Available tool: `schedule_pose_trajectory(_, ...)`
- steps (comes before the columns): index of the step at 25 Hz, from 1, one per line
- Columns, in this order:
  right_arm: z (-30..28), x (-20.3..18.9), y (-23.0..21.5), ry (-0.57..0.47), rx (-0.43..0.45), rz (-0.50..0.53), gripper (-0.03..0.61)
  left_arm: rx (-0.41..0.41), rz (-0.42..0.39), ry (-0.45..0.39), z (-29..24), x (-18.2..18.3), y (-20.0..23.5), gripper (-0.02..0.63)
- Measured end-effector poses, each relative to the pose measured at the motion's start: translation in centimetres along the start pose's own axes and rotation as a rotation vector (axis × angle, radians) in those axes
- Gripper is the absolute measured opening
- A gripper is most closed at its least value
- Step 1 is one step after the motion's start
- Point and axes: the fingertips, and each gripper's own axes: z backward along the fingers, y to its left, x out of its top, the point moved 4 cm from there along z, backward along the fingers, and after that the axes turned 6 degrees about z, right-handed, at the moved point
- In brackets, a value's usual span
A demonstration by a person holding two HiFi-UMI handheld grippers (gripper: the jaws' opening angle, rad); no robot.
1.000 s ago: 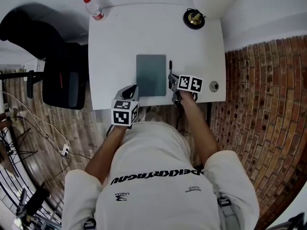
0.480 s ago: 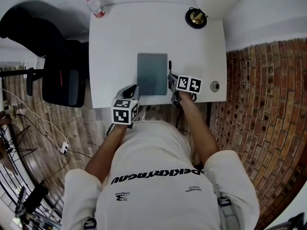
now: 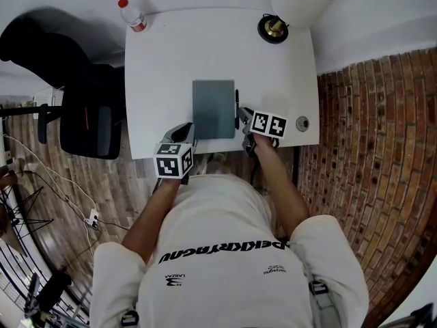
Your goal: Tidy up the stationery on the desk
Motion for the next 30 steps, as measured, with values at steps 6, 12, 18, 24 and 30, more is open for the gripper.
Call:
schedule_pose_trajectory(6,4.1,2.7,3.8,-0.158,0.022,0.102,0.058,-0.022,-0.04,-0.091,1.2,2.4,-0.8,-0.002)
schedule_pose_trajectory(12,8.5,4.6,8.7,-0.324,0.028,0.242,0.026,-0.052,-0.101,-0.18,3.0,5.1,-2.6,-0.002)
schedule_pose_trajectory(18,11.9,5.5,12.3,-0.476,0.001,0.377,-0.003,-0.081,-0.155,-0.251,4.7,7.1,-4.1,-0.002)
schedule_pose_trajectory(24,14.3,5.4,14.7,-0.592,-0.011,0.47,-0.003,-0.098,-0.202,-0.307,5.7,8.1,-5.1,-0.002)
schedule_pose_trajectory(30,15.5,5.0,15.3,-0.645,-0.016,0.494,-0.003,-0.11,-0.226,-0.348,6.4,8.5,-5.6,-0.002)
